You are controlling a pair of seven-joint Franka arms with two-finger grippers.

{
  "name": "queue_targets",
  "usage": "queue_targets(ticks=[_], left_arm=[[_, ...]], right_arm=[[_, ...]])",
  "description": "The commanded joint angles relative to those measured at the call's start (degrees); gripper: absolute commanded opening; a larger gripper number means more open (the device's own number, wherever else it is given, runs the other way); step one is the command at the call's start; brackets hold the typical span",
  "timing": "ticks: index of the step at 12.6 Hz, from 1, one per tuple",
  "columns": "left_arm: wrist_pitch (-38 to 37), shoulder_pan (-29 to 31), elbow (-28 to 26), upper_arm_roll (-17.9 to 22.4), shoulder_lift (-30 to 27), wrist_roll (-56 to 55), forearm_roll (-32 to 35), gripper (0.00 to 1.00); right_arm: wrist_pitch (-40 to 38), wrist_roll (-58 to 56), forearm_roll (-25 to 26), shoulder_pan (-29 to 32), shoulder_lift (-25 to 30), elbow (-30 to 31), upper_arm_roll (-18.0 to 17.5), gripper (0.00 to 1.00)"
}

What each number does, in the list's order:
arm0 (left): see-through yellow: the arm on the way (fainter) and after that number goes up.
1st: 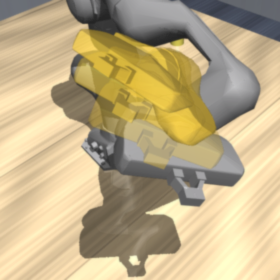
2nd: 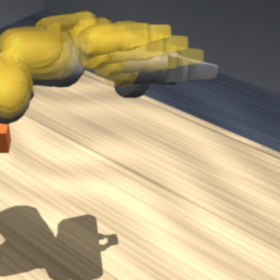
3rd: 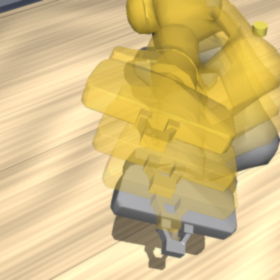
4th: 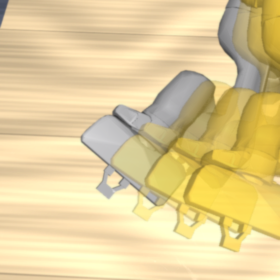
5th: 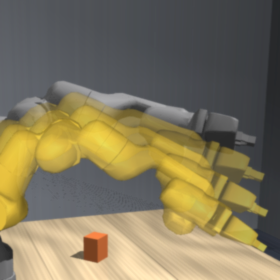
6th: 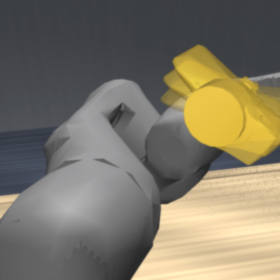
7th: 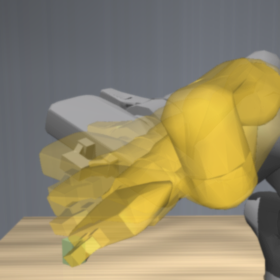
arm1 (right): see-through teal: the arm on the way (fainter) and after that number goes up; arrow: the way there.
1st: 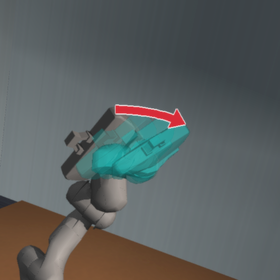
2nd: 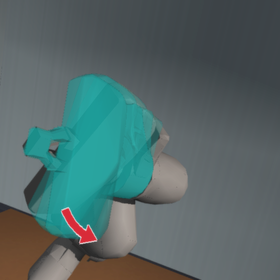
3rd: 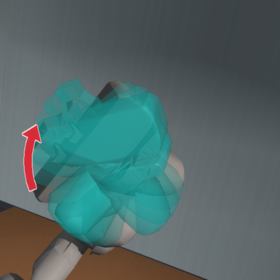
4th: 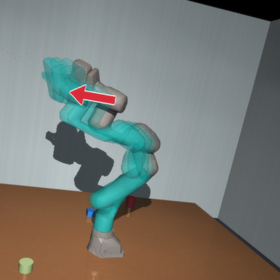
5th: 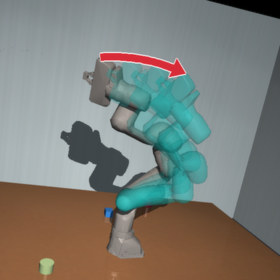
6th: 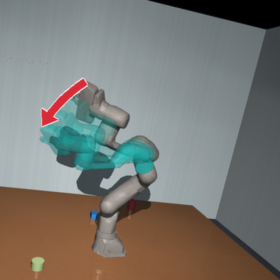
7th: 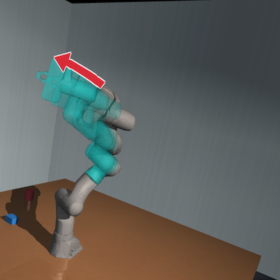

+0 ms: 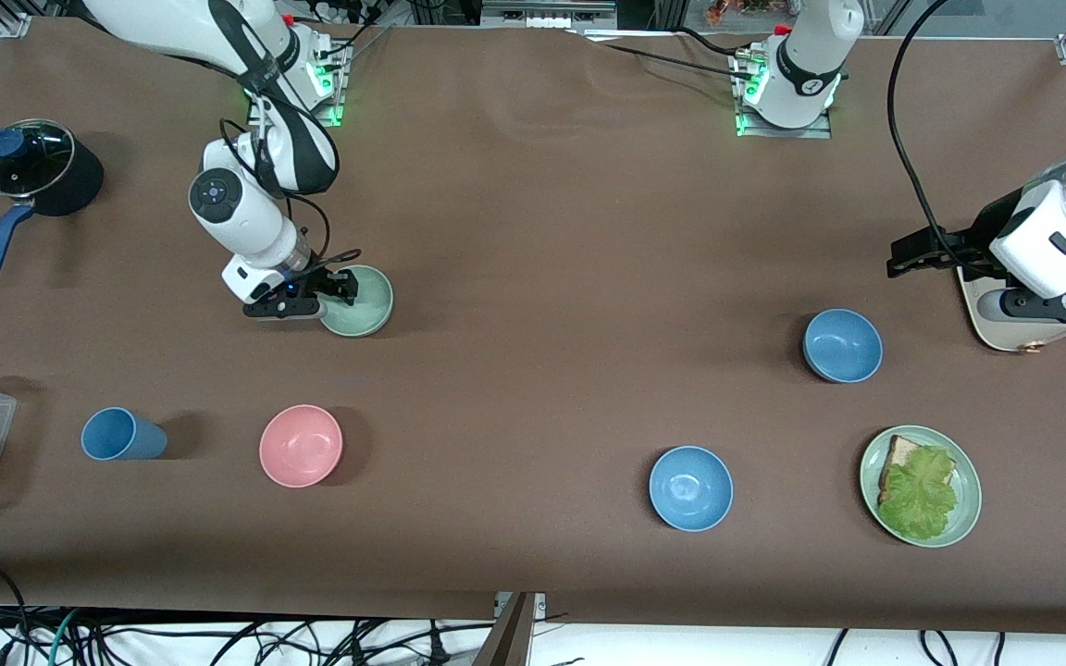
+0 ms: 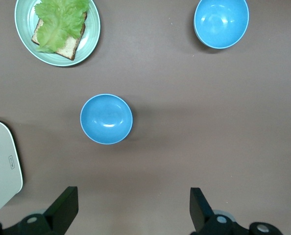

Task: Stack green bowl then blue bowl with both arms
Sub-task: 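Grasp the green bowl rim and slide it toward the table middle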

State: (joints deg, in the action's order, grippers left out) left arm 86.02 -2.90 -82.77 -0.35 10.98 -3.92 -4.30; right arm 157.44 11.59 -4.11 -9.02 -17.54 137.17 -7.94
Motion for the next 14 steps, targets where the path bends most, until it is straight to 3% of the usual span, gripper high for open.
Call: queue_targets(ticks=[1,4,6,8,14], left_arm=[[-0.9,0.2,1.7,-0.2,0.9,0.1,0.6,1.0],[-0.9,0.1,1.7,-0.2,0.8,0.0,0.8,1.0],[-0.8,0.1,1.7,-0.1,0.8,-0.5,0.7,1.0],[0.6,0.0,1.7,-0.1,1.1,-0.4,0.6,1.0],[1.0,0.8,1.8,0.3,1.0,0.1,0.7,1.0]], right_arm=[[0.7,-0.4,-0.4,0.1,-0.1,-0.4,-0.2,0.0],[-6.0,-0.3,-0.4,0.1,1.5,-4.0,-0.5,0.0],[-13.4,4.8,-0.3,-0.7,1.6,-9.5,-2.2,0.0],[-14.9,12.7,-0.3,-4.2,0.6,-13.9,-3.7,0.0],[-14.2,39.6,1.5,-20.9,-14.0,-32.0,-3.3,0.0]])
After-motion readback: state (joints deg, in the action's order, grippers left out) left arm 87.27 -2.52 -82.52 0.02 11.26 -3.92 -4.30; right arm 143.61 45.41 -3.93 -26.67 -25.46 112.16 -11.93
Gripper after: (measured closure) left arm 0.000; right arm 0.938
